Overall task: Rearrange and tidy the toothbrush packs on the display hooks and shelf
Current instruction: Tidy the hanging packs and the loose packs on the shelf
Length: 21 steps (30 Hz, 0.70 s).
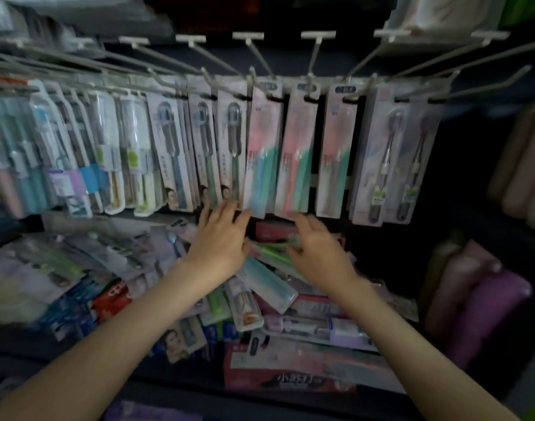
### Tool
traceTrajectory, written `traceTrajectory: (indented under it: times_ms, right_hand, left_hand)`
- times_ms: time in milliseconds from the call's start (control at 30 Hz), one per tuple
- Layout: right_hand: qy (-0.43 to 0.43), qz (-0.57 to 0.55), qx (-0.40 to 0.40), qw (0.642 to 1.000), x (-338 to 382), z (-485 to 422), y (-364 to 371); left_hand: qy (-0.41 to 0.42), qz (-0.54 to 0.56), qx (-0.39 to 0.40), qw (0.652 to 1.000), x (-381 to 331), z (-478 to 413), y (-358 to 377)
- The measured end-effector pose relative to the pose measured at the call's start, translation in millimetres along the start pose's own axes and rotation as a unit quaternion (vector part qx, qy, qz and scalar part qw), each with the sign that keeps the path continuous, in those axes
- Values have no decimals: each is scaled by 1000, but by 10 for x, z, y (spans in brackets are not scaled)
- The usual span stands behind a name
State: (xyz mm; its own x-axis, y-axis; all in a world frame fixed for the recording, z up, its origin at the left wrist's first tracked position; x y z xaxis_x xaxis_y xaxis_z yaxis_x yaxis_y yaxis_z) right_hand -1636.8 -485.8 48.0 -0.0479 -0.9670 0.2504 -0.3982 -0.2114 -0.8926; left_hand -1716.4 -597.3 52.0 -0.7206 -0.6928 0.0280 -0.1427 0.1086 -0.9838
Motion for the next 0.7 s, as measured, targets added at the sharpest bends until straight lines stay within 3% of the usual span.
traceTrajectory:
  times_ms: [100,267,567,700]
  right_hand:
    - [39,-10,116,992,-101,-65,494]
    - [97,-47,203,973,-258,-179,762]
    - [83,-128,165,974,-315,-195,658]
    - [41,-63,159,984,-198,-113,640]
  left_hand:
    - [-21,6,42,999,143,216,245]
    - [-35,22,42,998,284,491,400]
    - [-72,158,69,983,338,514,570]
    - [-127,347,89,925,298,409,618]
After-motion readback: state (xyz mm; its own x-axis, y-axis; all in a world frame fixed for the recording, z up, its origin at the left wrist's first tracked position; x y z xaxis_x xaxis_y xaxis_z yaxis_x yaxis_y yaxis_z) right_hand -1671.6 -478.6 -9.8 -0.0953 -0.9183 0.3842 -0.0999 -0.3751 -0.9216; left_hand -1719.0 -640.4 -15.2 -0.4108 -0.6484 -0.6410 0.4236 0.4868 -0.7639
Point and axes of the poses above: each hand's wrist, its own z-axis away from the middle knuckle, its own y-axis out of the palm, x = y × z, the point moved 9 cm from there along -z, towards the middle knuckle, and after that the axes turned 13 degrees about x, right-handed, at the moved point
